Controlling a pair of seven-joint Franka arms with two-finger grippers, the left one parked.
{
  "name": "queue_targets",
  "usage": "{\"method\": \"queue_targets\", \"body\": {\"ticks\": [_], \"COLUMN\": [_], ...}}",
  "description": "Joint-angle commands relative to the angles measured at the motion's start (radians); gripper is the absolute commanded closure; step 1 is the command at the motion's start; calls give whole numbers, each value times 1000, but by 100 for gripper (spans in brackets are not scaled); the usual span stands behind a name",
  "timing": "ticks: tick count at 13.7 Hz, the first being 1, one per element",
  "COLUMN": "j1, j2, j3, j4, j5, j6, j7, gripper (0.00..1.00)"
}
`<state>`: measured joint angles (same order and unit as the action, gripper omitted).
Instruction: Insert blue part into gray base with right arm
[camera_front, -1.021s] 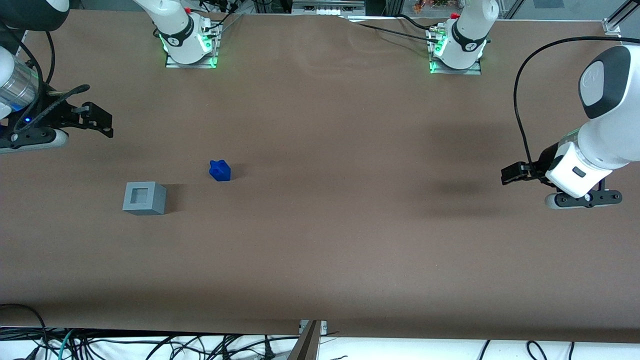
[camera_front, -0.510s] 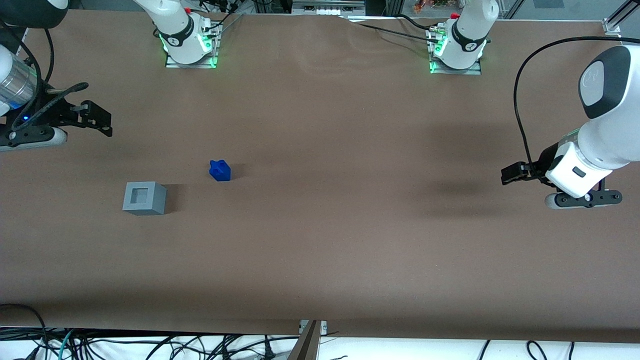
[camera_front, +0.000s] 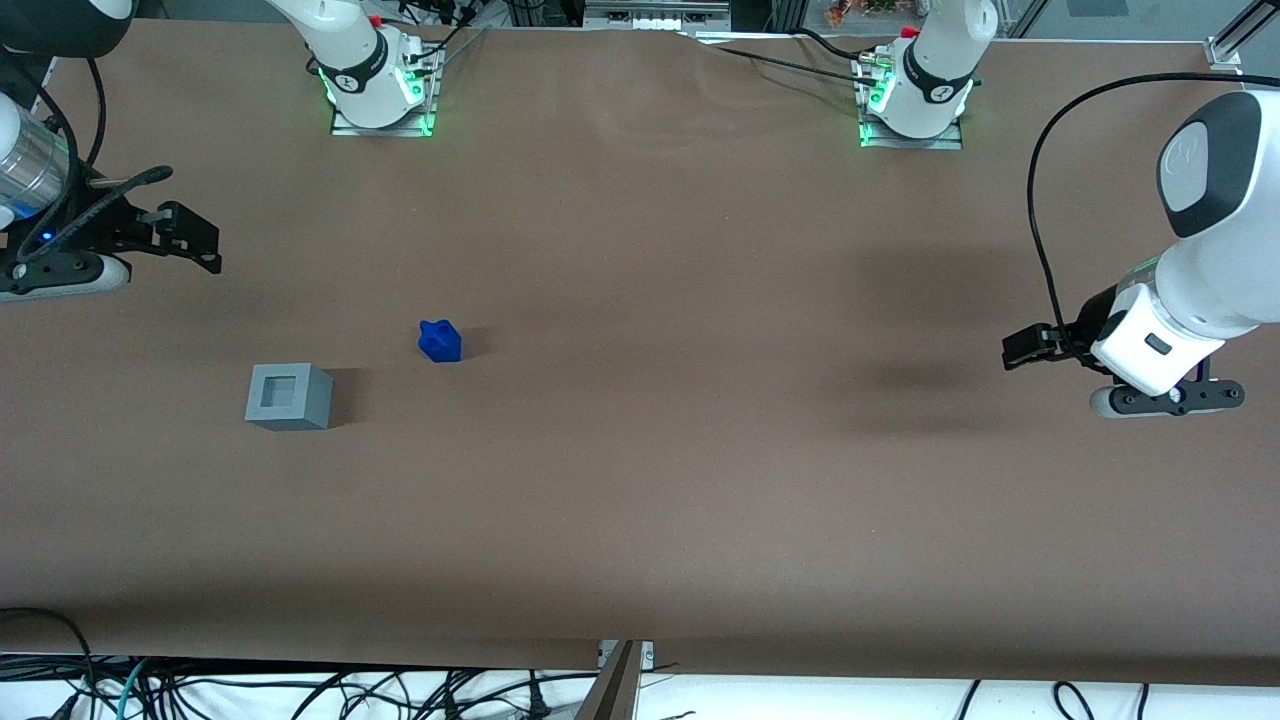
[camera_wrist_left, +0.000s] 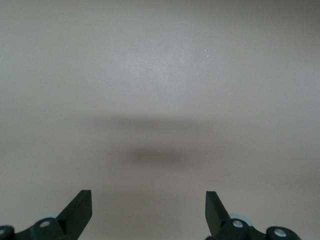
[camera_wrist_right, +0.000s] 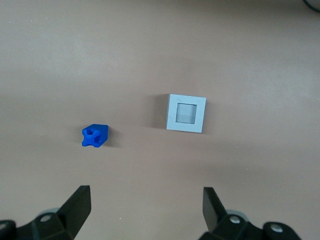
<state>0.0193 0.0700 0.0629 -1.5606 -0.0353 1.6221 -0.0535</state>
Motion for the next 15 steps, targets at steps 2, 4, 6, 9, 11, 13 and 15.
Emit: {"method": "queue_targets", "body": {"ticks": [2,4,6,9,11,13,15], "j1": [-7,-7,-9,-7,-6,-1,11], "j2": [-7,-7,-6,1,19,33,36], "j3": [6,8,5,6,8,18,20], "j4": [19,33,36,33,28,19,13], "j5": [-3,-14,-6,-8,-6,0,20], "j6": [-19,-21,-19,-21,-21,-21,-15], "j7": [0,-5,-8,4,-2,7,15], "gripper": [1,1,1,1,1,1,1]}}
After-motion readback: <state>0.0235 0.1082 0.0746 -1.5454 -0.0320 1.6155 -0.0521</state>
